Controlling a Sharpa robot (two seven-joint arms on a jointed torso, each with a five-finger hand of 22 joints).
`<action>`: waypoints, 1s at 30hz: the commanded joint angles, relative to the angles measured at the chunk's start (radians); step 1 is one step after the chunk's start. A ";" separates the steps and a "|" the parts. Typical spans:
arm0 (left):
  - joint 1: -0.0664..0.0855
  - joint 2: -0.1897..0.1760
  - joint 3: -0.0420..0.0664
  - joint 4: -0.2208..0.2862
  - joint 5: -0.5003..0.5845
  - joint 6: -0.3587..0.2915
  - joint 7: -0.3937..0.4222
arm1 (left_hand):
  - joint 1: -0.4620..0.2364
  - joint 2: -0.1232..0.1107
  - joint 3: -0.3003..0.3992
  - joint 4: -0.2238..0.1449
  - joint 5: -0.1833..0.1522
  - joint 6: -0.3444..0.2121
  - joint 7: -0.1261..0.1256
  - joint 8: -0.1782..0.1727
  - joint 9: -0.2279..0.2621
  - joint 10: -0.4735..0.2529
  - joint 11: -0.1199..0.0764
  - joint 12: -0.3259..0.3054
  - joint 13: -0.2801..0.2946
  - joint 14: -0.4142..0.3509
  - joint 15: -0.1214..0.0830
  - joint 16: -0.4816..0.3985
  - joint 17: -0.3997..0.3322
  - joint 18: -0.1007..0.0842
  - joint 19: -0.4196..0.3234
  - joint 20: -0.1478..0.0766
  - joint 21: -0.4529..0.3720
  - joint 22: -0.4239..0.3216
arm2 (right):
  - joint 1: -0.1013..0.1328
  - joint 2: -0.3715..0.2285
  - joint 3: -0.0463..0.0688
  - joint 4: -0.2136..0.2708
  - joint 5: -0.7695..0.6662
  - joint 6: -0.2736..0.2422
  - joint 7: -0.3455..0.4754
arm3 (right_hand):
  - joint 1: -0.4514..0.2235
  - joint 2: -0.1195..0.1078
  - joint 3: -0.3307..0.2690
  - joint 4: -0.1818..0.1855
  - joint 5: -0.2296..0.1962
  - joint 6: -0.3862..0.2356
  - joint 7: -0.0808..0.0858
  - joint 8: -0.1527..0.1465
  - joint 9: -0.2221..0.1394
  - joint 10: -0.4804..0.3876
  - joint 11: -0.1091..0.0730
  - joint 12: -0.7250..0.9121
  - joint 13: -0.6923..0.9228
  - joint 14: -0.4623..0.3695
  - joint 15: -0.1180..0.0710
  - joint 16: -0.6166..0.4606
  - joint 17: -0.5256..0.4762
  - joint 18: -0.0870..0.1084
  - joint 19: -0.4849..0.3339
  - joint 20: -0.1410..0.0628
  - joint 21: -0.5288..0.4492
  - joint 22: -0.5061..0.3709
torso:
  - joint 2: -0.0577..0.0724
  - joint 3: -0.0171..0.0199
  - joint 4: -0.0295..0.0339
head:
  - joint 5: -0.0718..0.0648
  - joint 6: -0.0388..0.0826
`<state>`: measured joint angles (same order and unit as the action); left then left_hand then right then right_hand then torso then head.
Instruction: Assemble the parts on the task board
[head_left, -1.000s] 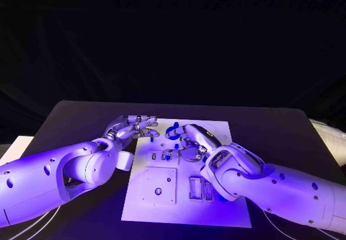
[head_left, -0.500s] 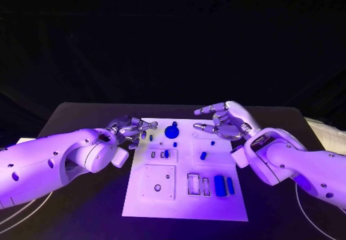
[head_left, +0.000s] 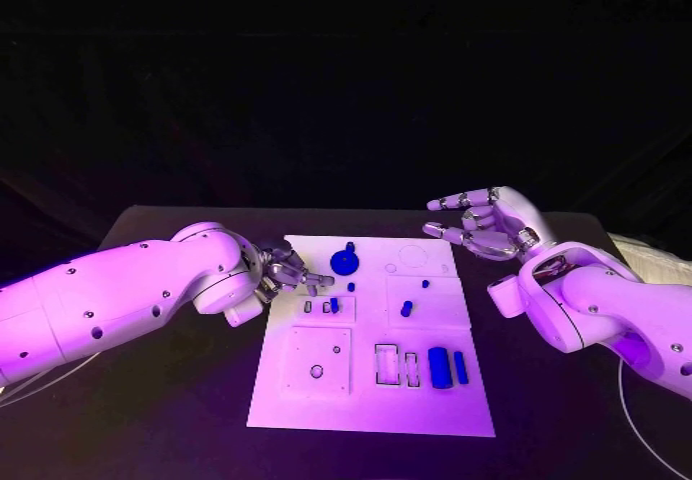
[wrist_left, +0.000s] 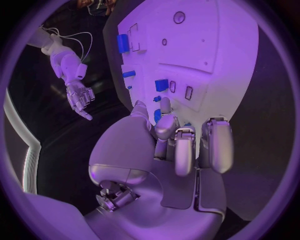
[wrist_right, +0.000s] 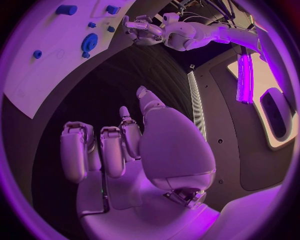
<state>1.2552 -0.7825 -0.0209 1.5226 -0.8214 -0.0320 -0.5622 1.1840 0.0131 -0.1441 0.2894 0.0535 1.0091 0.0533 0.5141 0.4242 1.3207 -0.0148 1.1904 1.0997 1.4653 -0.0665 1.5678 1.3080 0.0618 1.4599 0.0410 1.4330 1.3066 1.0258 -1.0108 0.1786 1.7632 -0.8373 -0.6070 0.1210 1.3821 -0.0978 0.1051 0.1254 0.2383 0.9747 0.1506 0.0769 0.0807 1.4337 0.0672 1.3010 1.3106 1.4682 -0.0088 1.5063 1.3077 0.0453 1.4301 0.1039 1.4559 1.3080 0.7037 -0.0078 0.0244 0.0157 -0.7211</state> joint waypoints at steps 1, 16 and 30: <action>0.003 0.027 -0.001 -0.019 -0.096 0.104 -0.081 | -0.013 0.008 -0.025 0.001 -0.003 -0.015 -0.003 0.029 0.038 0.011 -0.004 0.015 0.019 0.106 -0.010 0.003 0.263 -0.014 0.016 -0.007 0.013 0.034 | 0.000 0.003 0.000 -0.002 -0.002 -0.004 -0.031 | -0.007 0.000 -0.006 0.001 0.003 0.007 0.000 0.004 0.001 -0.004 -0.004 -0.005 0.073 0.072 -0.001 -0.006 0.130 0.005 -0.001 -0.004 -0.003 0.048 | 0.001 -0.0004 0.0015 | 0.000 -0.001; 0.005 0.115 -0.005 -0.090 -0.109 0.135 -0.094 | -0.020 0.019 -0.066 -0.002 -0.006 -0.036 -0.010 0.067 0.096 0.025 -0.011 0.036 0.047 0.106 -0.017 0.003 0.263 -0.022 0.030 -0.014 0.035 0.073 | -0.002 0.015 0.000 -0.005 -0.024 -0.003 -0.064 | -0.013 -0.002 -0.011 0.003 0.007 0.005 -0.001 0.003 0.001 -0.007 -0.005 -0.012 0.067 0.070 -0.001 -0.010 0.122 0.008 -0.007 -0.005 -0.009 0.037 | 0.004 -0.0013 -0.0011 | 0.003 -0.010; 0.006 0.141 -0.006 -0.114 -0.106 0.177 -0.098 | 0.031 0.041 -0.060 -0.009 0.004 -0.052 -0.010 0.086 0.138 0.027 -0.010 0.039 0.053 0.106 -0.016 0.003 0.263 -0.024 0.034 -0.013 0.042 0.085 | -0.004 0.024 0.000 -0.010 -0.026 0.011 -0.074 | -0.015 -0.002 -0.013 0.004 0.009 0.005 -0.001 0.002 0.001 -0.011 -0.005 -0.019 0.062 0.068 -0.002 -0.016 0.111 0.011 -0.016 -0.005 -0.017 0.024 | 0.004 -0.0010 -0.0006 | 0.002 -0.020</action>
<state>1.2592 -0.6448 -0.0269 1.4091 -0.9230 0.1090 -0.6550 1.2082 0.0554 -0.2048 0.2874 0.0535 0.9625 0.0425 0.5958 0.5612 1.3384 -0.0251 1.2239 1.1516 1.4672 -0.0784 1.5678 1.3076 0.0468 1.4668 0.0340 1.4703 1.3079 1.0229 -0.9884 0.1781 1.7529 -0.8501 -0.6088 0.0537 1.3781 -0.1017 0.0966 0.1284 0.2421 0.9746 0.1506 0.0769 0.0803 1.4302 0.0637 1.2848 1.3098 1.4682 -0.0088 1.4970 1.3074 0.0452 1.4194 0.1004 1.4437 1.3076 0.7083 -0.0086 0.0228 0.0182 -0.7387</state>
